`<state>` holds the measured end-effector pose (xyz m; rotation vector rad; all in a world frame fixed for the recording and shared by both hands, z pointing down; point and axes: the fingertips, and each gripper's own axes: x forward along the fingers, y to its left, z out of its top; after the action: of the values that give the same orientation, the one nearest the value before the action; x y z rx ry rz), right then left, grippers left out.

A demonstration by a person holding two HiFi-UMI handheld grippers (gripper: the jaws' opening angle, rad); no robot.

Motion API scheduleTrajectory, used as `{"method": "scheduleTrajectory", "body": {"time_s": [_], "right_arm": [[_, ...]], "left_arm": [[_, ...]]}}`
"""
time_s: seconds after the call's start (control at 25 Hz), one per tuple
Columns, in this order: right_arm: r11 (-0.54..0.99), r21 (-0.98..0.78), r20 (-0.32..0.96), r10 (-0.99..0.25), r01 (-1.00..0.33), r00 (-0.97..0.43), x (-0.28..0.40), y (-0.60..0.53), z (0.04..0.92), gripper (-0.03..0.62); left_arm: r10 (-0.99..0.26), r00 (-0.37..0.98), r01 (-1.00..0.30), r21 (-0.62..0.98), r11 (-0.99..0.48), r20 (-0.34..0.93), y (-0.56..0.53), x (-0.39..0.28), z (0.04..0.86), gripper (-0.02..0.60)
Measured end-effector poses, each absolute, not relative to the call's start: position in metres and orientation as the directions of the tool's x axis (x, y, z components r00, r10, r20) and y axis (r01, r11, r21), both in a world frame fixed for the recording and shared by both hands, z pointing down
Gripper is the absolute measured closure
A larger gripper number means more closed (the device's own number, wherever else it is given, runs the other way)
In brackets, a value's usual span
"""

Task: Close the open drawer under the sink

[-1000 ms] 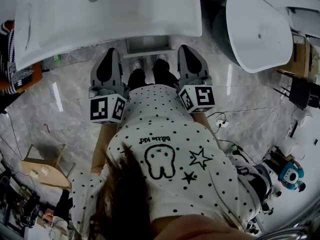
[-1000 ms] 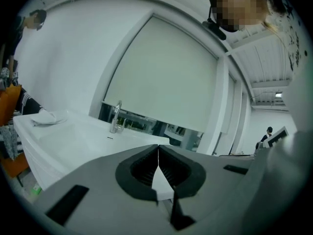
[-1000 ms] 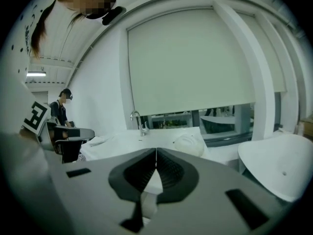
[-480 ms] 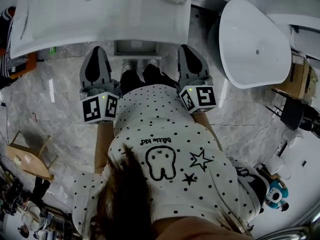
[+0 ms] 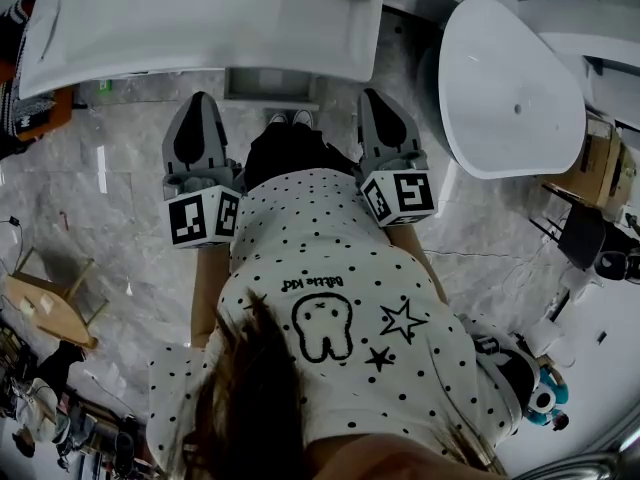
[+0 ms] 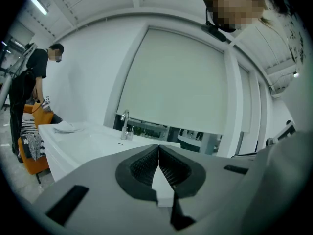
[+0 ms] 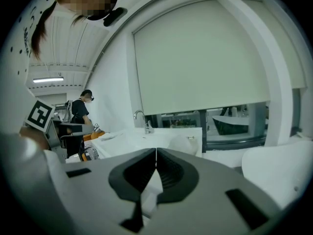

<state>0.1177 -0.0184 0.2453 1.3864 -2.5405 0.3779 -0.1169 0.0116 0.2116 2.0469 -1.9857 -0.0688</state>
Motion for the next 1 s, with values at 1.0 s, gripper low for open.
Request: {"method": "scheduleTrajectory", "body": {"time_s": [1.0], "right_arm": [[0.423, -0.122, 0.338, -0.833, -0.898, -0.438, 0.135, 0.001, 0.25, 0.58]], "left_arm": [[-0.95, 0.23, -0.958, 0.22, -0.184, 0.21, -0.001, -0.083, 0.224, 0.574]]}}
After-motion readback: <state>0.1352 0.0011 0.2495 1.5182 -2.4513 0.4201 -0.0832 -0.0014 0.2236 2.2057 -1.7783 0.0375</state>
